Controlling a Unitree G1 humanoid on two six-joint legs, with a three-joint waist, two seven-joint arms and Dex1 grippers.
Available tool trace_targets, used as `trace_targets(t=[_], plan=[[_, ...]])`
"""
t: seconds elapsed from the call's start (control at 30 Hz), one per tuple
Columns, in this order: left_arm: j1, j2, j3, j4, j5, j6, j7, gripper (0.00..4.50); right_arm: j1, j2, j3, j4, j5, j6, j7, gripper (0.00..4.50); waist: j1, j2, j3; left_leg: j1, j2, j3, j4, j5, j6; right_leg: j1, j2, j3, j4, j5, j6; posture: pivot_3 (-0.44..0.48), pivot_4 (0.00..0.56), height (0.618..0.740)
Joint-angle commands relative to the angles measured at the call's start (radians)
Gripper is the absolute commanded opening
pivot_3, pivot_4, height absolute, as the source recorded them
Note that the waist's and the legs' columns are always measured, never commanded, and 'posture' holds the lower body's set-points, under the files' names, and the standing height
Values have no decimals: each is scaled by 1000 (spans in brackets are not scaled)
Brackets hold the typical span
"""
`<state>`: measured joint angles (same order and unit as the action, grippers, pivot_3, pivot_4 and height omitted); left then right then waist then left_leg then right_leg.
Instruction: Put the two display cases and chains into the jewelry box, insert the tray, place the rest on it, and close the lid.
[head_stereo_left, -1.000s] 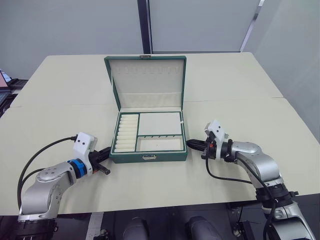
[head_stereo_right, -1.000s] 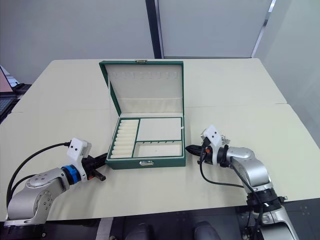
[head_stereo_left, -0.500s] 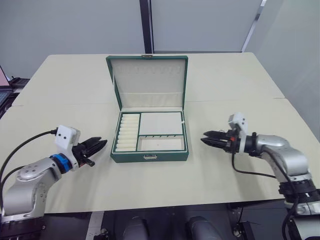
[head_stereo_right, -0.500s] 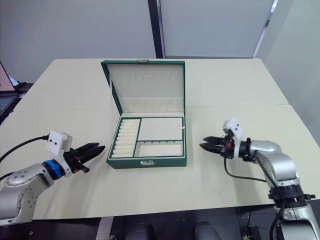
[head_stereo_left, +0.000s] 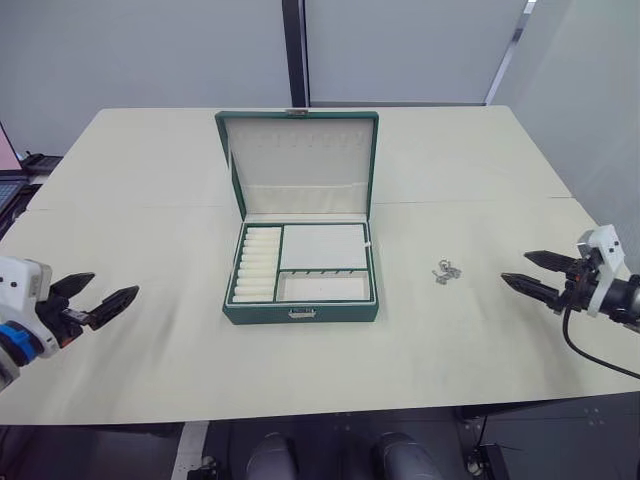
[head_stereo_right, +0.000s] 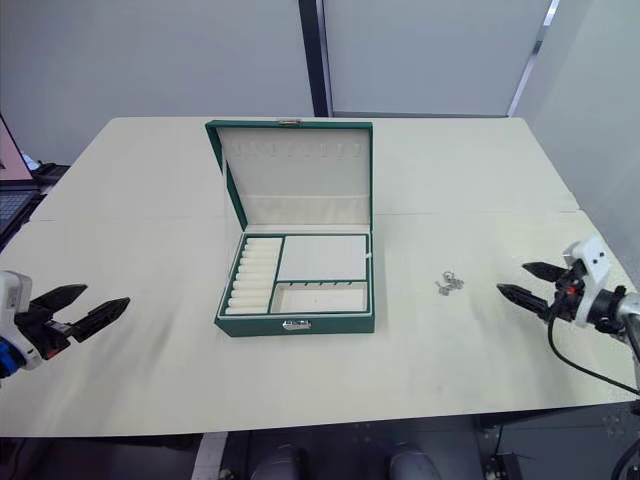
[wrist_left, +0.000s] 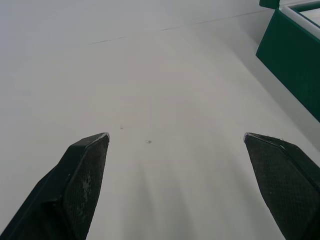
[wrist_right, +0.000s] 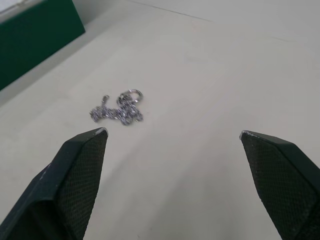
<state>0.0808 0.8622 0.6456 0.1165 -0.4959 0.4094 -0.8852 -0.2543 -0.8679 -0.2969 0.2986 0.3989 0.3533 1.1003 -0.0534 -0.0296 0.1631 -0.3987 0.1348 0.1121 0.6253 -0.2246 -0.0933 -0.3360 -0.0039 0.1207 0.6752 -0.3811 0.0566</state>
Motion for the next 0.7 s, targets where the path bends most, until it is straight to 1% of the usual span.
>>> trace_targets(t=[0.03,0.2,0.33,0.47,0.53,0.7], plan=[[21,30,49,10,10,-26,-6,4486,8,-14,-41,26,-13,-67,-19,4500,-2,0,0,0,0,0,0,0,0,0,0,0,0,0,0,0,150,740],[24,30,51,13,10,-27,0,4486,11,-7,-33,32,-12,-81,-27,4500,-3,0,0,0,0,0,0,0,0,0,0,0,0,0,0,0,150,740],[44,24,49,-20,12,-19,6,4486,-14,-3,-29,53,-13,-98,-37,4500,-3,0,0,0,0,0,0,0,0,0,0,0,0,0,0,0,150,740],[60,20,67,-61,-1,-9,17,4486,-43,16,-74,47,60,-45,-36,4500,-3,0,0,0,0,0,0,0,0,0,0,0,1,0,0,0,150,740],[55,15,75,-124,-37,20,19,4486,-30,27,-88,18,63,-74,-46,4500,-3,0,0,0,0,0,0,0,0,1,0,0,1,0,0,0,150,740],[2,49,43,-299,-126,121,17,4486,49,31,-90,-141,116,57,-79,4500,9,0,0,0,0,-1,1,0,0,2,0,-1,1,0,0,0,150,740]])
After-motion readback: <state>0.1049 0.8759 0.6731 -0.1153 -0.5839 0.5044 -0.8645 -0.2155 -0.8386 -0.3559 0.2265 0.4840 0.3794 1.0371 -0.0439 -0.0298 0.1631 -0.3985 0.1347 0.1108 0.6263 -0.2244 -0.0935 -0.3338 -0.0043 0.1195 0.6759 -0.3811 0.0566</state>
